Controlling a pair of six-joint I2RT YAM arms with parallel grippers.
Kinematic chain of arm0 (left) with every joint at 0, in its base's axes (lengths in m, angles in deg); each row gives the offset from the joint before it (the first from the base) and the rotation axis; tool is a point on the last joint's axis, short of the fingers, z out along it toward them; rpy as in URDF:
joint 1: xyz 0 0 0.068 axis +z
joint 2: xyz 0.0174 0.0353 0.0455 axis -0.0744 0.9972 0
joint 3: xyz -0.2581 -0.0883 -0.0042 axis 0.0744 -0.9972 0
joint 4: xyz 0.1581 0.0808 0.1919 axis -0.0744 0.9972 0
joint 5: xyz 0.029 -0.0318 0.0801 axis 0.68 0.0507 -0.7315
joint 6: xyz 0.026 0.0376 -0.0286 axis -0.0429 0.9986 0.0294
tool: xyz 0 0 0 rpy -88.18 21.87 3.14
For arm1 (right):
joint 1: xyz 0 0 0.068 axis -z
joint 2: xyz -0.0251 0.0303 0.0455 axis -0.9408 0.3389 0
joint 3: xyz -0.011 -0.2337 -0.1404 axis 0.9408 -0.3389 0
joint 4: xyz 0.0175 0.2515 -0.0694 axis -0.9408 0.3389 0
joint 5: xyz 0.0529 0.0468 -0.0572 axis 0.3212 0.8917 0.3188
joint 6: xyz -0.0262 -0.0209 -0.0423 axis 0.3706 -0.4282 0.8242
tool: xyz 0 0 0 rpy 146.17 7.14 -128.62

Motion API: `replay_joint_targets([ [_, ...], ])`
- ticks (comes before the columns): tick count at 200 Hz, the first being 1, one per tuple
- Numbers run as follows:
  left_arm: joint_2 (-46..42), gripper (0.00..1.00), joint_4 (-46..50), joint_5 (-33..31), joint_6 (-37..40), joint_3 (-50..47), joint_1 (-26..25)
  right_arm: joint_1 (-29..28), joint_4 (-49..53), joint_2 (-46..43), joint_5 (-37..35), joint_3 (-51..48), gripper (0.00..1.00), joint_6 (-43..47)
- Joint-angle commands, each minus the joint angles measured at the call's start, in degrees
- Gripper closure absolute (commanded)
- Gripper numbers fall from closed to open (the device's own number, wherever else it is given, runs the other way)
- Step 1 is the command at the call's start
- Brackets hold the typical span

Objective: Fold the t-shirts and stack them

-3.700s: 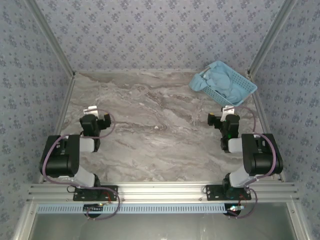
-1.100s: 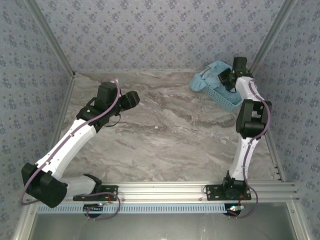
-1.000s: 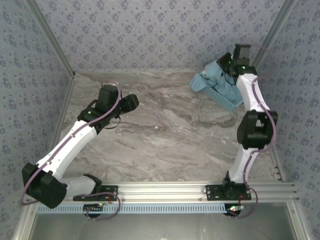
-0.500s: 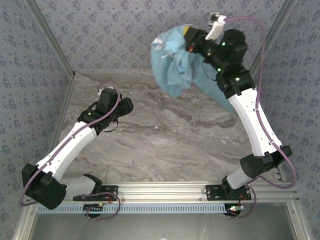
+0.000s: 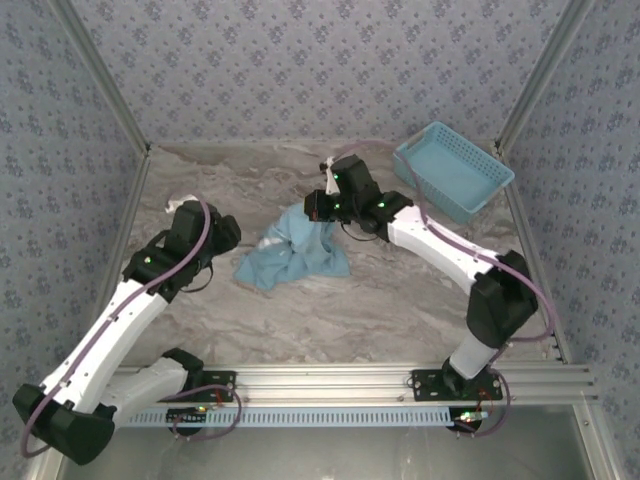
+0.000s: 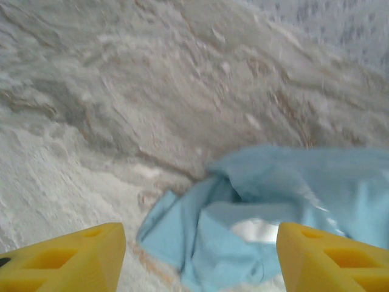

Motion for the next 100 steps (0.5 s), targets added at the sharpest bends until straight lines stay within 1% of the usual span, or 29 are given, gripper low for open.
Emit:
replay_joint_targets([
  [1, -0.86, 0.37, -1.09, 13.21, 4.12, -3.98, -1.33, 0.42, 7.14, 4.77, 7.22, 2.94, 1.0, -2.37],
  [5, -0.89, 0.37, -1.11, 14.57, 4.25, -4.69, -2.0, 0.39, 8.04, 5.54, 7.96, 3.64, 1.0, -2.18],
  [8, -0.84, 0.37, -2.73, 15.32, 4.39, -5.26, -2.64, 0.36, 8.59, 6.01, 8.54, 4.08, 0.97, -2.04],
  [20, -0.43, 0.37, -4.23, 16.6, 4.79, -6.94, -5.95, 0.64, 10.03, 7.23, 10.11, 5.24, 0.84, -1.58],
  [39, 1.02, 0.36, -5.88, 14.61, 4.03, -8.63, -12.17, 2.0, 10.54, 6.41, 10.42, 5.42, 0.62, -1.92],
  [55, 3.56, 0.33, -8.03, 12.61, 2.61, -8.99, -16.6, 4.33, 10.62, 3.87, 8.73, 3.83, 0.48, -2.91],
  [69, 7.19, 0.31, -10.37, 10.42, 1.76, -8.08, -20.43, 7.09, 11.06, 0.63, 6.47, 1.14, 0.43, -3.75],
  [81, 11.48, 0.3, -11.91, 9.03, 1.4, -6.73, -23.13, 9.77, 12.88, -1.98, 3.87, -1.59, 0.41, -4.56],
  [100, 20.83, 0.26, -11.28, 5.87, 1.27, -2.36, -26.96, 14.27, 14.5, -6.18, 1.52, -7.1, 0.41, -5.26],
])
